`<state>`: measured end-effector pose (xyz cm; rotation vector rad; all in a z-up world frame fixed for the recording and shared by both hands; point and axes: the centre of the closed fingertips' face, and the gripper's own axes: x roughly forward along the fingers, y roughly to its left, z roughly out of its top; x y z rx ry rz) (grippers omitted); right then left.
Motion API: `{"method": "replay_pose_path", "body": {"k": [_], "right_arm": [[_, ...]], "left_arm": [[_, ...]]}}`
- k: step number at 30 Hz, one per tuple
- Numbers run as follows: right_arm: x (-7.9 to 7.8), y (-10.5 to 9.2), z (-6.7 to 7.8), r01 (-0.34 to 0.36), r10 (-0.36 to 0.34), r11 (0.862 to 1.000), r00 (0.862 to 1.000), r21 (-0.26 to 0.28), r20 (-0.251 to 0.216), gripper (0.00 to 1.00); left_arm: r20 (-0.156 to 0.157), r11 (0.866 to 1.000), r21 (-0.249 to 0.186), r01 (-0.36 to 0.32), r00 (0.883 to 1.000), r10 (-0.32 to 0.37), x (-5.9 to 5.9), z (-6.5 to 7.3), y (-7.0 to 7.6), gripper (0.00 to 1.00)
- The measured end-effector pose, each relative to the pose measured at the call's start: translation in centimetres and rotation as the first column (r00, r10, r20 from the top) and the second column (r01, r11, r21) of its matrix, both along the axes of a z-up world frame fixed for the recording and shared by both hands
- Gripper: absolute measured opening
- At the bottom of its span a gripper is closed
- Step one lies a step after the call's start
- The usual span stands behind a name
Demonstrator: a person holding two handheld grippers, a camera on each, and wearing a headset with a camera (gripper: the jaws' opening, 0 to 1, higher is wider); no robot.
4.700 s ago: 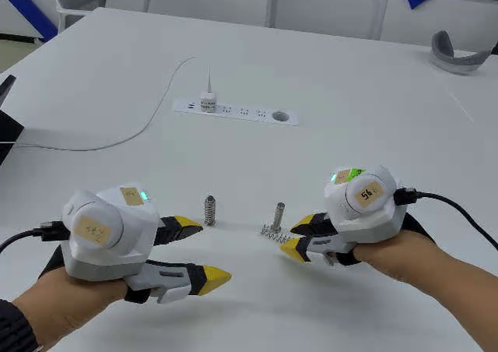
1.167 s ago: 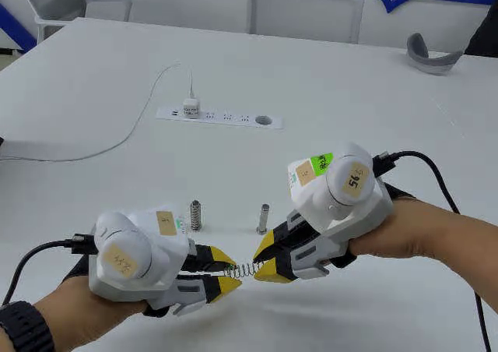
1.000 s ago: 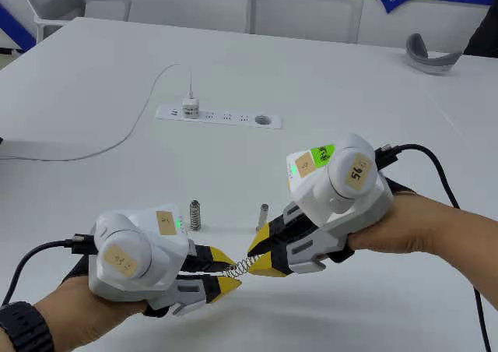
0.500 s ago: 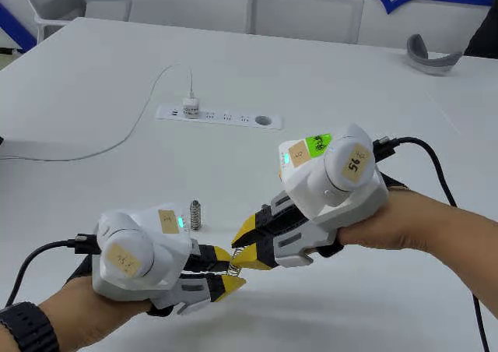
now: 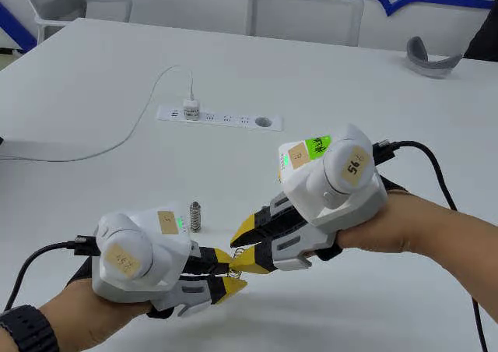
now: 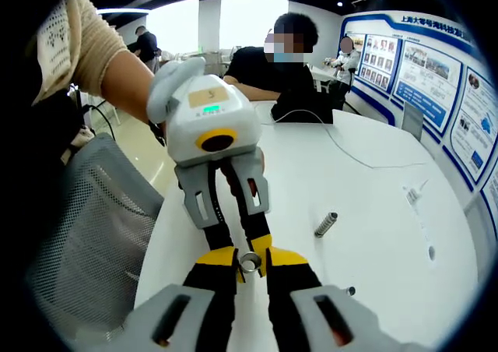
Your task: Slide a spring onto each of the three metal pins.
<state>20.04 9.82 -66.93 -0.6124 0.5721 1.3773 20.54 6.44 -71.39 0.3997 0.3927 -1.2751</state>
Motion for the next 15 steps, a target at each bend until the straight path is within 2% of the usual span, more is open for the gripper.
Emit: {"method": "replay_pose_path", "body": {"k": [15], "right_arm": [[-0.16,-0.22,-0.35,0.018,-0.018,1.000,1.000,0.011,-0.010,0.12]], "left_arm": [[0.003,1.000,-0.007,-0.006,1.000,0.006,-0.05,0.15,0.04,0.11]]}}
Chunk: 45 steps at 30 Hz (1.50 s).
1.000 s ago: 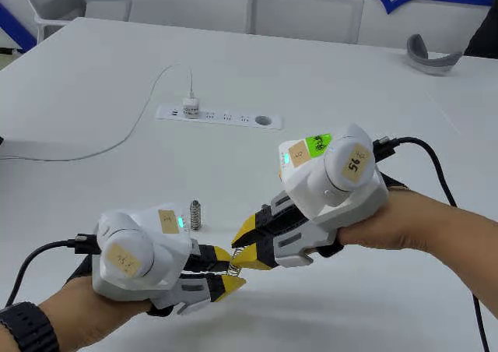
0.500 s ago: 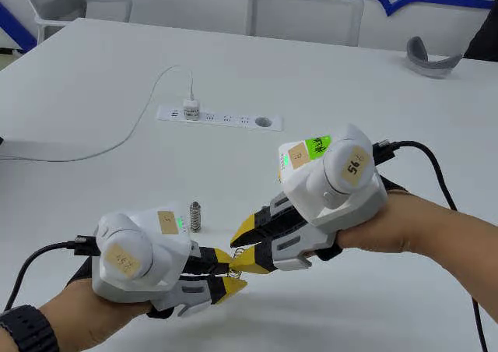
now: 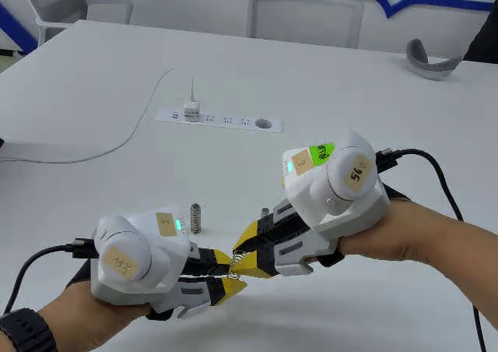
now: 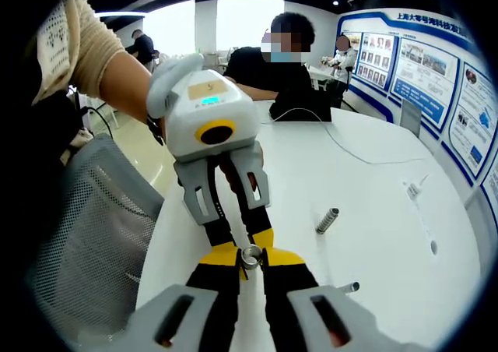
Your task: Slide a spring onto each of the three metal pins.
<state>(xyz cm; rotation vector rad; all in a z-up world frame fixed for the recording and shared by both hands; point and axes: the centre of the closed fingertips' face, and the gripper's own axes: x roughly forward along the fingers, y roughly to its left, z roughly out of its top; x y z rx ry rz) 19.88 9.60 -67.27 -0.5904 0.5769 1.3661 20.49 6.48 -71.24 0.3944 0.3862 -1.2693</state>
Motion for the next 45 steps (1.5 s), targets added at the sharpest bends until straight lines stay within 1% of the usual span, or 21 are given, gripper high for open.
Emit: {"method": "replay_pose_path", "body": {"k": [6,9,12,16,19,23,34,45], "right_arm": [[0.0,0.2,0.2,0.007,-0.007,1.000,1.000,0.011,-0.007,0.12],[0.1,0.1,0.2,0.009,-0.009,1.000,1.000,0.006,-0.004,0.12],[0.2,0.1,0.3,0.013,-0.013,1.000,1.000,0.007,-0.004,0.12],[0.4,-0.1,0.3,0.017,-0.017,1.000,1.000,0.006,-0.003,0.12],[0.5,-0.2,0.2,0.021,-0.021,1.000,1.000,0.002,-0.003,0.12],[0.6,-0.3,0.3,0.025,-0.025,1.000,1.000,0.000,0.000,0.12],[1.4,-0.9,0.9,0.045,-0.045,0.999,0.999,0.003,0.011,0.12],[3.0,-2.1,1.7,0.089,-0.089,0.996,0.995,0.007,0.033,0.12]], "left_arm": [[0.007,1.000,-0.004,-0.003,1.000,0.003,0.1,0.1,0.0,0.11],[0.017,1.000,-0.002,-0.008,1.000,0.008,0.2,0.2,0.0,0.11],[0.014,1.000,-0.004,-0.014,1.000,0.014,0.3,0.2,0.1,0.12],[0.007,1.000,-0.010,-0.018,1.000,0.018,0.3,0.1,0.1,0.15],[-0.013,0.999,-0.018,-0.033,0.999,0.033,0.4,0.0,0.2,0.18],[-0.027,0.998,-0.031,-0.048,0.999,0.048,0.4,0.0,0.4,0.22],[-0.046,0.995,-0.051,-0.088,0.995,0.086,0.6,0.0,1.0,0.30],[-0.064,0.990,-0.066,-0.128,0.990,0.124,0.9,-0.1,1.9,0.39]]}}
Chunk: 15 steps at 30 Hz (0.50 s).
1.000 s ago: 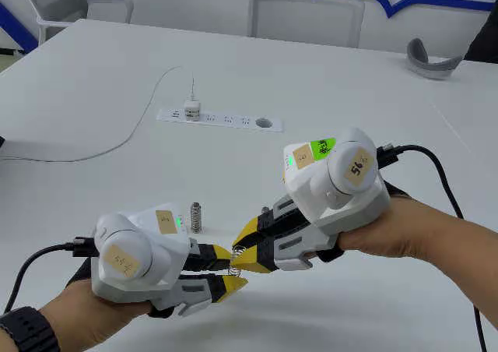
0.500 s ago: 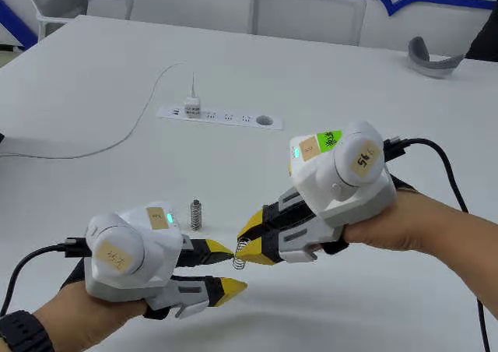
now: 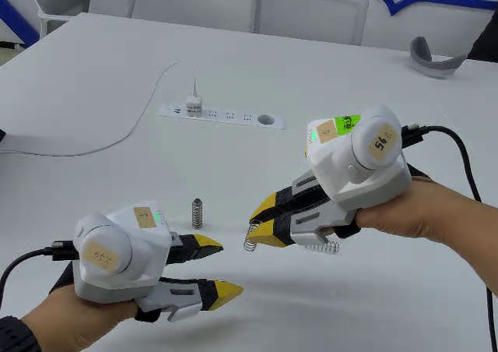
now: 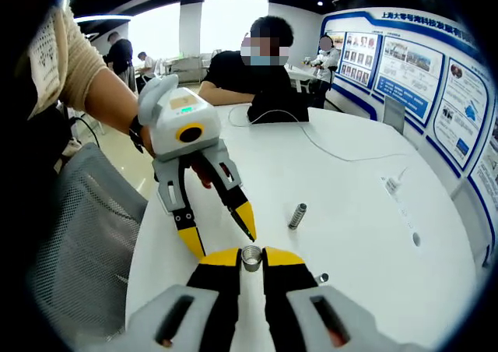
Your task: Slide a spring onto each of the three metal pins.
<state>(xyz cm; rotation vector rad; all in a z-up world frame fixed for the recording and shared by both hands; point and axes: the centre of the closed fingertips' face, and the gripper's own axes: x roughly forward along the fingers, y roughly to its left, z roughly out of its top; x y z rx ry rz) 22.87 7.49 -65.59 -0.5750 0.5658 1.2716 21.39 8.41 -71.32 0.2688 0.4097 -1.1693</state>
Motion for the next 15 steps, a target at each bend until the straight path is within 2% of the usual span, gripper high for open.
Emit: {"method": "replay_pose_path", "body": {"k": [15], "right_arm": [[2.5,-1.4,1.0,0.079,-0.080,0.997,0.997,0.011,0.020,0.12]], "left_arm": [[-0.018,0.998,-0.010,-0.061,0.998,0.061,0.4,-0.5,1.5,0.46]]}}
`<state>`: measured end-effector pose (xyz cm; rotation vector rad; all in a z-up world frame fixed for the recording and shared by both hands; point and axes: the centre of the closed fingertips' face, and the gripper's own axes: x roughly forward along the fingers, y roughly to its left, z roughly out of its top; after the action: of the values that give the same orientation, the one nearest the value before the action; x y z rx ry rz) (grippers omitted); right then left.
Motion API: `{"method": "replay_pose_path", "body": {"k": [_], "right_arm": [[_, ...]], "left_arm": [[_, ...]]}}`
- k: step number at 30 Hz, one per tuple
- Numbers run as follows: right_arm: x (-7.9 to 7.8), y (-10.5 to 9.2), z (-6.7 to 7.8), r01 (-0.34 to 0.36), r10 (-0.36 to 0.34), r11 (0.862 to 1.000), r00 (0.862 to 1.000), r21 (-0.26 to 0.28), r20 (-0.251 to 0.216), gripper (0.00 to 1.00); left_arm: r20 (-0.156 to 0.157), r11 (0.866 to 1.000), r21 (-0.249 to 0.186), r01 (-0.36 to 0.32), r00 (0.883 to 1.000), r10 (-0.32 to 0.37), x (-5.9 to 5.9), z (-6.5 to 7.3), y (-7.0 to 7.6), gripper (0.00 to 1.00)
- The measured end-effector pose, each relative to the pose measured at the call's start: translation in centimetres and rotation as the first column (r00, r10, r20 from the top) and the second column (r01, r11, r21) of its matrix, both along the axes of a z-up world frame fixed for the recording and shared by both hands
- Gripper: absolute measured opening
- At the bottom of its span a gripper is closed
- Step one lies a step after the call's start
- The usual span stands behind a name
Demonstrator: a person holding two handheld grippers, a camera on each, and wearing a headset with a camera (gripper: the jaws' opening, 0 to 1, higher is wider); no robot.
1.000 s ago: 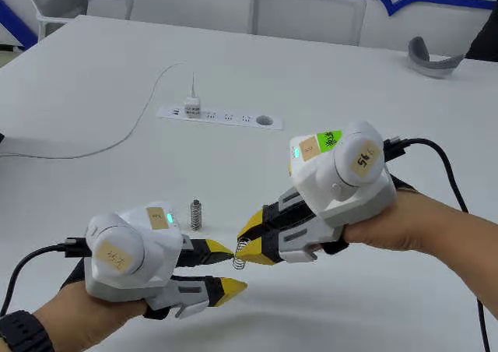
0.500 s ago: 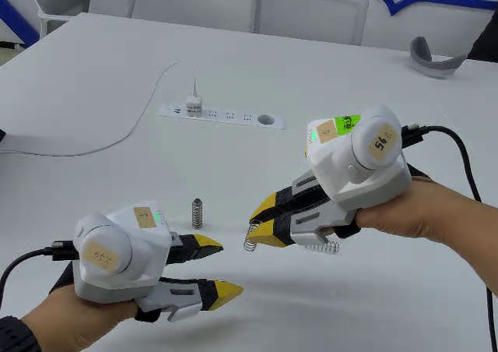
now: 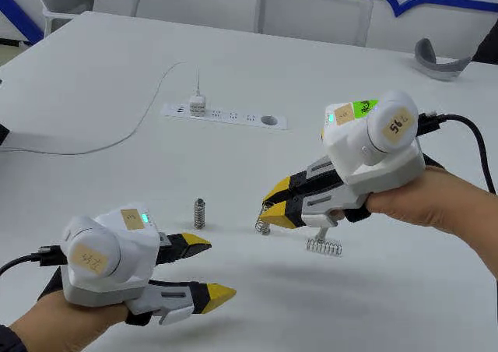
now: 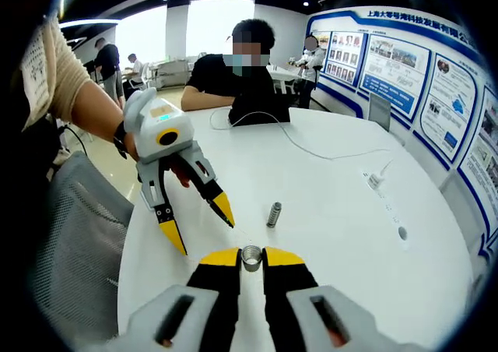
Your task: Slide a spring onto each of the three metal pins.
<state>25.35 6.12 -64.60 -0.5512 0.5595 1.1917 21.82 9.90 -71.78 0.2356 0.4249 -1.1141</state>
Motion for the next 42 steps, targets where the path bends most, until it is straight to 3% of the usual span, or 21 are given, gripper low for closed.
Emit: {"method": "replay_pose_path", "body": {"k": [14,22,42], "right_arm": [[2.1,-1.1,0.1,0.077,-0.077,0.997,0.997,-0.004,0.016,0.12],[4.4,-2.0,-0.5,0.155,-0.155,0.988,0.988,-0.004,0.022,0.12],[5.3,-2.0,-2.1,0.194,-0.194,0.981,0.981,-0.008,-0.016,0.12]], "left_arm": [[-0.006,0.999,-0.016,-0.033,0.999,0.033,0.3,-0.1,0.9,0.49],[-0.011,0.998,-0.018,-0.057,0.998,0.056,0.4,-0.3,1.5,0.51],[-0.013,0.996,-0.025,-0.084,0.996,0.084,0.9,-0.3,2.0,0.53]]}}
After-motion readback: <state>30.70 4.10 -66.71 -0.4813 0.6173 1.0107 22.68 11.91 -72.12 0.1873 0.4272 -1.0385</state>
